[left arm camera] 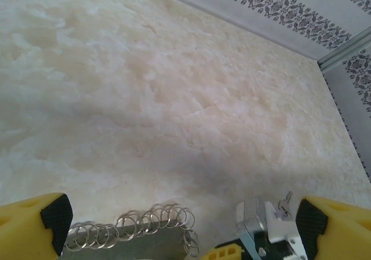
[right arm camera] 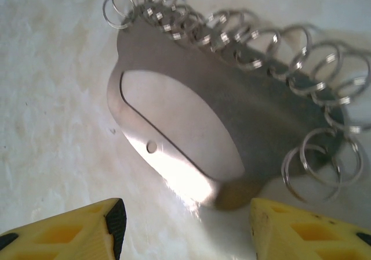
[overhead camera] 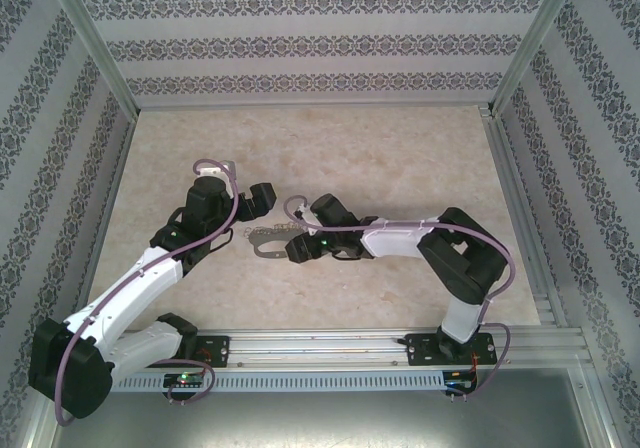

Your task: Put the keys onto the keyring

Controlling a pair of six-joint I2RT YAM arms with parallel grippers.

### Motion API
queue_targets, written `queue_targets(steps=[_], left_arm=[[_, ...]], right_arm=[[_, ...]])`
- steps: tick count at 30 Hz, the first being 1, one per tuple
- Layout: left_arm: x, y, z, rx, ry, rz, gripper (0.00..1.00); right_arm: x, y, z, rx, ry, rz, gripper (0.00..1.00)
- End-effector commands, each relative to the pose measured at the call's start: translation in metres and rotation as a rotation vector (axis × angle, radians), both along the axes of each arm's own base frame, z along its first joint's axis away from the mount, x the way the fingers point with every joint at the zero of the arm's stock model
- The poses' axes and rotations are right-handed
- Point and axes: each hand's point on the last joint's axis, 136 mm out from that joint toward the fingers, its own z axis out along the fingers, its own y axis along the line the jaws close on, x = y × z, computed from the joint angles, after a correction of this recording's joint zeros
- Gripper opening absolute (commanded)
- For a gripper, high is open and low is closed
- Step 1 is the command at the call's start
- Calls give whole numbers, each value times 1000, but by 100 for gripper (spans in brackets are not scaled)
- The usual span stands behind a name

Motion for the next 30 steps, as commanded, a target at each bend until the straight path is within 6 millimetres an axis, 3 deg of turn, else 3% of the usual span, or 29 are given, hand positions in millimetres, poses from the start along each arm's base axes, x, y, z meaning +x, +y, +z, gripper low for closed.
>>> queue_targets(steps=[1, 7, 13, 19, 30], left_arm=[[3, 3, 13, -7, -31, 2, 100], [2, 4, 11, -12, -30, 6, 100], [2, 4, 9, -18, -28, 3, 100], [2, 3, 11, -23, -30, 1, 100], [4, 2, 12, -26, -31, -1, 100]], right_arm=[[15, -2, -4, -19, -1, -17, 59], [39, -12, -3, -8, 5, -70, 58], [50, -14, 2, 7, 2, -86, 59], [37, -20, 14, 27, -6, -81, 59], [4, -15, 0, 14, 31, -35, 59]])
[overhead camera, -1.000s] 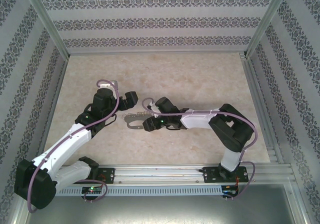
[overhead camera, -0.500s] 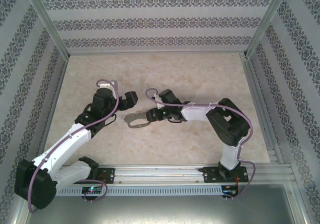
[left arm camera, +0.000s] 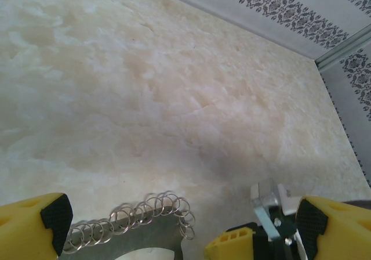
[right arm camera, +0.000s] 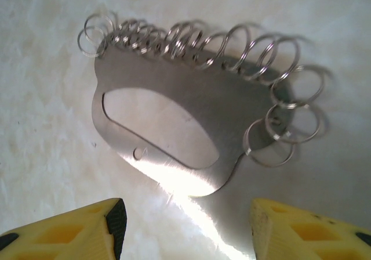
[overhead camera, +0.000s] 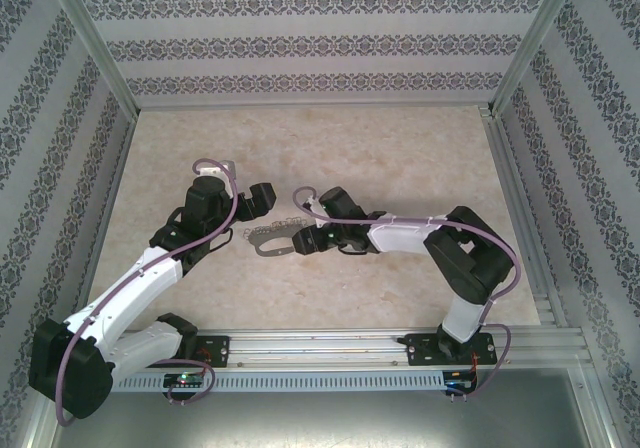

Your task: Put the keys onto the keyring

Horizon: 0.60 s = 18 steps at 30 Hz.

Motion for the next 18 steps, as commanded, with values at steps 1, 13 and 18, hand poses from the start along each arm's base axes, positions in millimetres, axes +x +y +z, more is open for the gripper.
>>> queue_targets(steps=[1, 13, 18], left_arm=[[4, 2, 11, -19, -32, 2, 100], [2, 3, 10, -17, -32, 7, 100], [1, 4, 9, -20, -32, 9, 100]], right_arm=[[-7, 8, -4, 15, 21, 20, 58], [21, 15, -5, 0, -5, -6, 58], [37, 14, 1, 13, -11, -24, 58]])
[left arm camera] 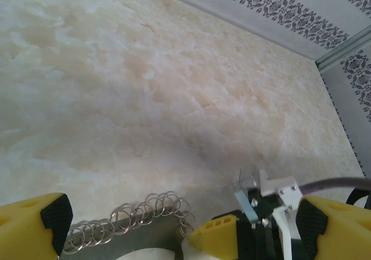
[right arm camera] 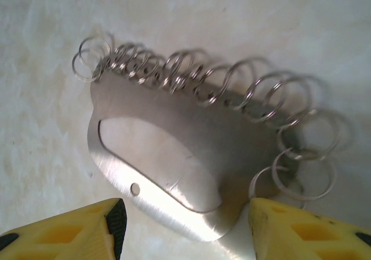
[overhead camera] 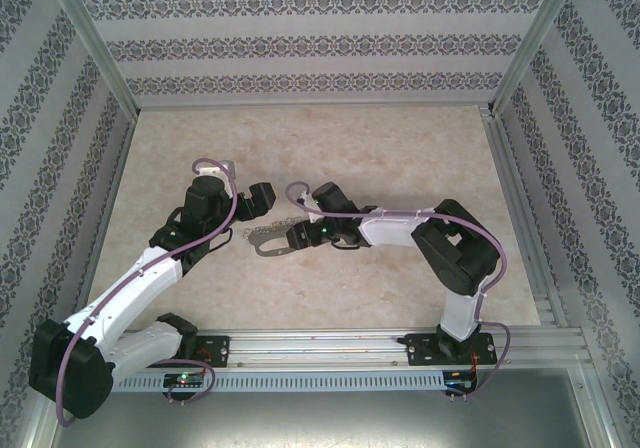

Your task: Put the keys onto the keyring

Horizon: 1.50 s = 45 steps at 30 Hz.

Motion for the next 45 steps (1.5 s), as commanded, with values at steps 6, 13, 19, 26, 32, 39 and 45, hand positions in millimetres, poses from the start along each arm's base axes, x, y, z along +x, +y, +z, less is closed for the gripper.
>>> queue_targets(steps=[6, 13, 19, 26, 32, 39, 45], left_arm=[[0, 2, 8, -21, -30, 5, 100], [0, 2, 7, -24, -28, 2, 100], [0, 0, 5, -29, -29, -2, 100], [0, 0, 4, -36, -28, -4, 100], [1, -1, 5, -39, -29, -7, 100], [0, -2, 5, -48, -28, -8, 100], [0, -2, 5, -50, -27, -8, 100]], right_arm=[[27, 0, -6, -3, 8, -28, 58], [27, -9, 11, 19, -33, -37, 57], [10, -33, 17, -22, -78, -46, 57], [-6, -38, -6, -108, -85, -8, 46], [-3, -35, -18, -202, -135, 19, 42], [9, -36, -31, -295, -173, 21, 38], [20, -31, -34, -318, -197, 21, 38]])
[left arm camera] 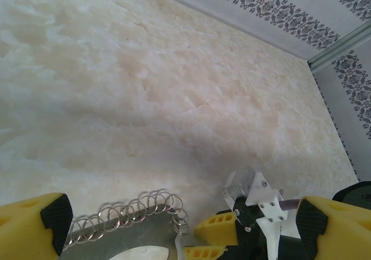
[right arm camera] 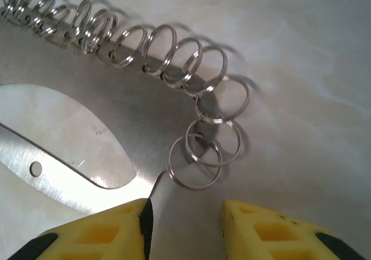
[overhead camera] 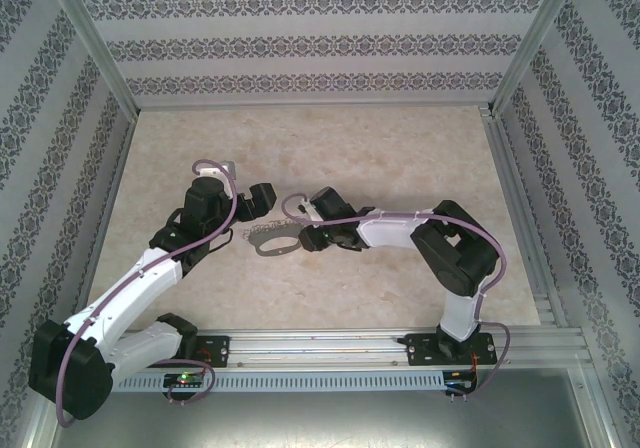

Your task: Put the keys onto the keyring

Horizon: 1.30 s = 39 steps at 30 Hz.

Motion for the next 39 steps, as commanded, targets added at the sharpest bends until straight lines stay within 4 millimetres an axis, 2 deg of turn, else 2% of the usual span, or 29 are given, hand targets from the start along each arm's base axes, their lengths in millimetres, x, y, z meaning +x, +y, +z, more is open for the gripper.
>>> queue_targets(steps=[1, 8, 16, 25, 39], left_arm=[[1, 1, 5, -30, -21, 4, 100], [2, 0, 4, -33, -19, 2, 100], [2, 0, 4, -39, -21, 3, 100], [2, -1, 4, -41, -21, 2, 100], [3, -1, 6, -43, -23, 0, 100]], right_arm=[[15, -1, -9, -63, -46, -9, 37], [30, 3, -4, -83, -93, -22, 31], [37, 7, -2, -84, -104, -20, 28], [55, 6, 9, -75, -135, -51, 36], [64, 9, 6, -49, -105, -56, 35]])
